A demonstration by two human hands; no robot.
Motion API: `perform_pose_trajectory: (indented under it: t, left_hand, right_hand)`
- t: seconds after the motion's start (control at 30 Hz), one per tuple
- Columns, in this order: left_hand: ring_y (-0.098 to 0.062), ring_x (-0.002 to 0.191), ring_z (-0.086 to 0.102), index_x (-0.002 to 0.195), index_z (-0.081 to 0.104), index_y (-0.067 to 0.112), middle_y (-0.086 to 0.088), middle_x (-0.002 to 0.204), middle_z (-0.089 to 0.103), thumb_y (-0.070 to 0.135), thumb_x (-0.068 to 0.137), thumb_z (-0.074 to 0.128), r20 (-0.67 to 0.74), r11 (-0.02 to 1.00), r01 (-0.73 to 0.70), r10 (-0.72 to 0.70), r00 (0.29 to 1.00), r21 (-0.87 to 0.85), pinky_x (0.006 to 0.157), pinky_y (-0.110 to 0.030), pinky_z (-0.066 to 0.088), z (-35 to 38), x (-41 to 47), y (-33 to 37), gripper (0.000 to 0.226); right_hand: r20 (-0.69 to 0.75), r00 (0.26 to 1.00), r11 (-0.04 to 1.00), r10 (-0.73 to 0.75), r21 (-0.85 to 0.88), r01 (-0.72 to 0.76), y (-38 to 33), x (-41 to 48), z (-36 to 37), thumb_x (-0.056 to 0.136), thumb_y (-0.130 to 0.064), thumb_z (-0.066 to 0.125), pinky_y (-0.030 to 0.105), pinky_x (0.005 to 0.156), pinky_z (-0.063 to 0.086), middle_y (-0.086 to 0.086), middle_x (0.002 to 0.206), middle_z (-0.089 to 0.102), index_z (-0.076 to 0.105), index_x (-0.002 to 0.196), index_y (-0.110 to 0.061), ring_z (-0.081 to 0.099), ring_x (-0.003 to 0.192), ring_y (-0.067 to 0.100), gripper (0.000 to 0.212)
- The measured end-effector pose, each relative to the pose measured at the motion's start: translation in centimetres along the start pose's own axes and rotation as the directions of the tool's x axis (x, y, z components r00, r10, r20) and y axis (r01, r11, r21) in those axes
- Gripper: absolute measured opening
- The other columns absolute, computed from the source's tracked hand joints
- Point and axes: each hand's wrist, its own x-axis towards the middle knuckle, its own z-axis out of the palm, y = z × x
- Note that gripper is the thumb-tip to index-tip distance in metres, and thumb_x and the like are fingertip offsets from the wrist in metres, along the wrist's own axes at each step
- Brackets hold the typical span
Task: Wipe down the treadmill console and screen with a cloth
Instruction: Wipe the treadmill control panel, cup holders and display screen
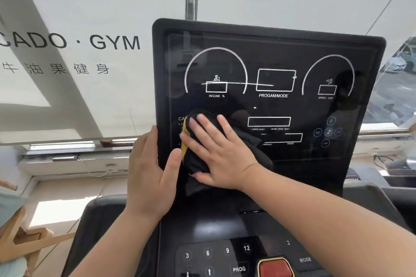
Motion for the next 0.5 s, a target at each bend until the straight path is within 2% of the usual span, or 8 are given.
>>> perform_pose_trajectory:
  t: [0.07, 0.2, 0.27, 0.37, 0.5]
  left_hand:
    - [-0.022, 0.142, 0.037, 0.151, 0.041, 0.009, -0.009, 0.151, 0.045, 0.057, 0.094, 0.037, -0.04, 0.999, -0.015, 0.016, 0.999, 0.029, 0.12, -0.042, 0.028, 0.1, -0.1, 0.2, 0.075]
    - [-0.024, 0.143, 0.034, 0.148, 0.044, 0.01, -0.011, 0.153, 0.04, 0.052, 0.092, 0.047, -0.084, 0.982, -0.115, 0.129, 0.988, 0.152, 0.118, -0.035, 0.022, -0.2, 0.9, 1.3, 0.071]
    - [-0.025, 0.138, 0.037, 0.145, 0.048, 0.012, -0.011, 0.149, 0.042, 0.054, 0.087, 0.052, -0.071, 0.971, -0.134, 0.15, 0.986, 0.197, 0.116, -0.034, 0.024, 0.0, 1.6, 1.9, 0.072]
    - [-0.027, 0.136, 0.039, 0.141, 0.053, 0.013, -0.011, 0.147, 0.045, 0.053, 0.081, 0.059, -0.114, 0.954, -0.135, 0.17, 0.979, 0.266, 0.116, -0.04, 0.027, 0.5, 1.8, 2.5, 0.072]
    - [-0.029, 0.13, 0.045, 0.132, 0.061, 0.008, -0.015, 0.141, 0.052, 0.043, 0.078, 0.068, -0.161, 0.923, -0.243, 0.3, 0.94, 0.298, 0.113, -0.043, 0.032, 1.5, 1.1, 2.9, 0.065]
  right_hand:
    - [-0.002, 0.999, 0.998, -0.054, -0.028, 0.054, 0.1, -0.6, 0.3, 0.091, -0.071, 0.044, 0.057, 0.126, -0.01, 0.011, 0.171, -0.008, 0.005, 0.165, -0.019, -0.008, 0.159, 0.033, 0.099]
    - [0.006, 0.969, 0.968, -0.247, -0.049, 0.247, 4.1, -0.1, -0.3, 0.09, -0.074, 0.042, 0.057, 0.127, -0.006, 0.01, 0.172, -0.001, 0.006, 0.166, -0.021, -0.001, 0.16, 0.032, 0.099]
    - [-0.016, 0.968, 0.967, -0.249, -0.066, 0.248, 7.5, 0.7, -1.2, 0.09, -0.077, 0.04, 0.057, 0.127, -0.003, 0.011, 0.171, 0.002, 0.011, 0.166, -0.022, 0.005, 0.16, 0.033, 0.099]
    - [-0.096, 0.993, 0.994, -0.062, -0.1, 0.052, 13.3, 2.6, -3.4, 0.088, -0.081, 0.042, 0.06, 0.126, 0.002, 0.016, 0.171, 0.016, 0.014, 0.165, -0.019, 0.012, 0.159, 0.037, 0.103]
    - [-0.077, 0.962, 0.962, 0.261, -0.058, -0.265, 17.9, 4.2, -6.0, 0.087, -0.083, 0.042, 0.064, 0.126, 0.004, 0.022, 0.171, 0.014, 0.011, 0.166, -0.017, 0.01, 0.158, 0.043, 0.108]
